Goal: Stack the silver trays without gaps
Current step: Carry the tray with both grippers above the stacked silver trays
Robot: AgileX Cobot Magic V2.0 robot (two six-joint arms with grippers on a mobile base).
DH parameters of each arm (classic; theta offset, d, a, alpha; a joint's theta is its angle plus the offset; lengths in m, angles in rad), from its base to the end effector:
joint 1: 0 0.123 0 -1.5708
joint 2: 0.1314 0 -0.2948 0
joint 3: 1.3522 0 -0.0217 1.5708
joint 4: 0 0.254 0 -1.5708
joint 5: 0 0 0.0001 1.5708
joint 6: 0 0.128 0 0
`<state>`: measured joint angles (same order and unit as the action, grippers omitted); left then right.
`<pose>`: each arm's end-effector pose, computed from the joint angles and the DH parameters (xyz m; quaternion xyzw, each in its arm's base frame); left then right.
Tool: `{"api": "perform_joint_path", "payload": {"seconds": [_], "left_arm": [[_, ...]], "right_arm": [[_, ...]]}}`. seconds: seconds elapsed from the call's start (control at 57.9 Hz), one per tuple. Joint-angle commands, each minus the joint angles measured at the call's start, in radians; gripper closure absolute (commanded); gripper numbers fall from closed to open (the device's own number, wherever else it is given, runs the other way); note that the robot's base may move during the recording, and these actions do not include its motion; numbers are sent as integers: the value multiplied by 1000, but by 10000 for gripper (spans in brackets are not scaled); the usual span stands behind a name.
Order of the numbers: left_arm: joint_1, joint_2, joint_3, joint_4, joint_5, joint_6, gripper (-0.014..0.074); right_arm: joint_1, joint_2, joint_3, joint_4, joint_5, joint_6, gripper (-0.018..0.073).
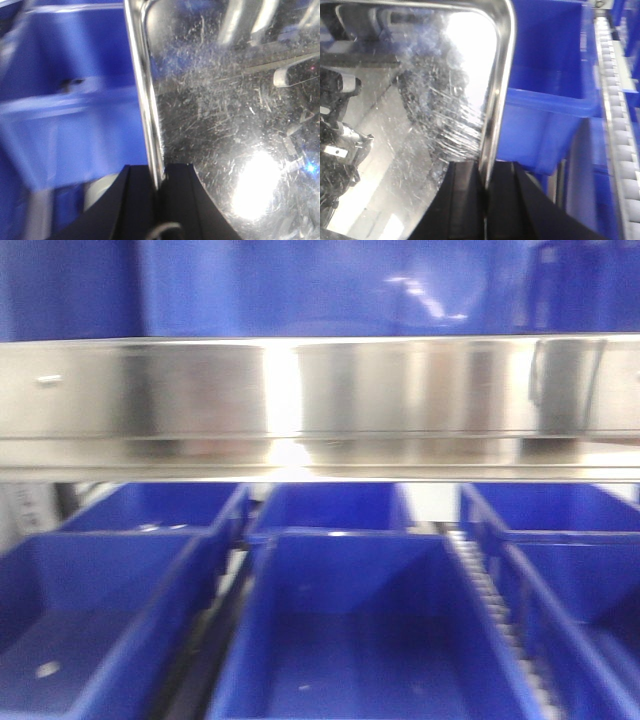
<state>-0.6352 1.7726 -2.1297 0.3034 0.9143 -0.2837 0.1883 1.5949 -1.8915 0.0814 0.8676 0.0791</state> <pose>0.3629 -0.2299 0.4765 0.1631 0.8268 -0.0946 0.5300 0.3779 0.0801 0.4701 -0.0402 0.8543 0.1087 0.5067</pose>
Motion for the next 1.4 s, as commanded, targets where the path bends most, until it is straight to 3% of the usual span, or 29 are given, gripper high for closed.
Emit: {"api": "perform_joint_path", "payload": {"seconds": [0.0, 1.382], "left_arm": [[-15, -9, -8, -21, -51, 11, 617], [-15, -9, -8, -20, -69, 11, 617]], "right_arm": [[10, -12, -13, 31, -46, -17, 639], [10, -12, -13, 31, -49, -17, 639]]}}
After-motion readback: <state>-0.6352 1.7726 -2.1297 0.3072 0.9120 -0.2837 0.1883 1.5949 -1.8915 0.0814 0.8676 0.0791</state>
